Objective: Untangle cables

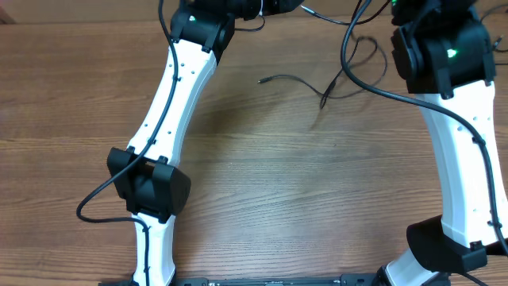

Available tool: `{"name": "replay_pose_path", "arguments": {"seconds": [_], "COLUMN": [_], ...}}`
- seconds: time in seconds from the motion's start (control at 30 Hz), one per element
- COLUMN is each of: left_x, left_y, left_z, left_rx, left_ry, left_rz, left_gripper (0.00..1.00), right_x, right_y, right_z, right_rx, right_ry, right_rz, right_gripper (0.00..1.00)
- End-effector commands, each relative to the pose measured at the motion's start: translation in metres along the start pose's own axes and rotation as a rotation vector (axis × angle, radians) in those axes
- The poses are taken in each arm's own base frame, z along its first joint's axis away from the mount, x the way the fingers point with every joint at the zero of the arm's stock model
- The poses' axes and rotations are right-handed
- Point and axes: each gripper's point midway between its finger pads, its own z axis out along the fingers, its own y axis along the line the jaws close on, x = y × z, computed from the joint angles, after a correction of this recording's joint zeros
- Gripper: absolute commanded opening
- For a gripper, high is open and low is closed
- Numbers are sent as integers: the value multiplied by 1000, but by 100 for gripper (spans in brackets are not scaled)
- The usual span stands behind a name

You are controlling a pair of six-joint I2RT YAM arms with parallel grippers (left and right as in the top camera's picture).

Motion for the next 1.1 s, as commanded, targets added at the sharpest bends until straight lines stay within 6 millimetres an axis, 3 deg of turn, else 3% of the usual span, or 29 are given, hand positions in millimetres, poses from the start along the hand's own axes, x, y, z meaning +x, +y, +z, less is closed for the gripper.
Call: {"name": "replay_pose_path", "arguments": {"seconds": [0.0, 0.3, 0.43, 0.53, 0.6, 0.77, 0.93, 1.07], "left_x": [13, 31, 40, 48, 59, 104, 155, 176], "left_y": [3, 34, 41, 48, 52, 52, 54, 61], "left_z": [8, 20, 21, 23, 30, 61, 91, 104], "left_rx": [86, 73, 62, 54, 57, 128, 206, 212], "left_ry": [86, 118, 144, 171, 197, 301, 408, 444], "left_rz": [-165, 197, 337, 336, 311, 264, 224, 202], "left_gripper": [4, 4, 20, 31, 45, 61, 61, 56], "right_x": [-67, -108, -111, -113, -114, -114, -112, -110], "right_y": [-18, -37, -43, -49, -49, -50, -58, -66], "right_z": [-33, -53, -55, -57, -57, -57, -58, -57], "right_rx": [30, 58, 85, 117, 120, 125, 172, 197], "right_ry": [-134, -242, -249, -254, -255, -254, -248, -239], "right_rz": [4, 34, 38, 14, -3, -3, 1, -8], "right_gripper": [4, 4, 4, 4, 4, 4, 4, 4]}}
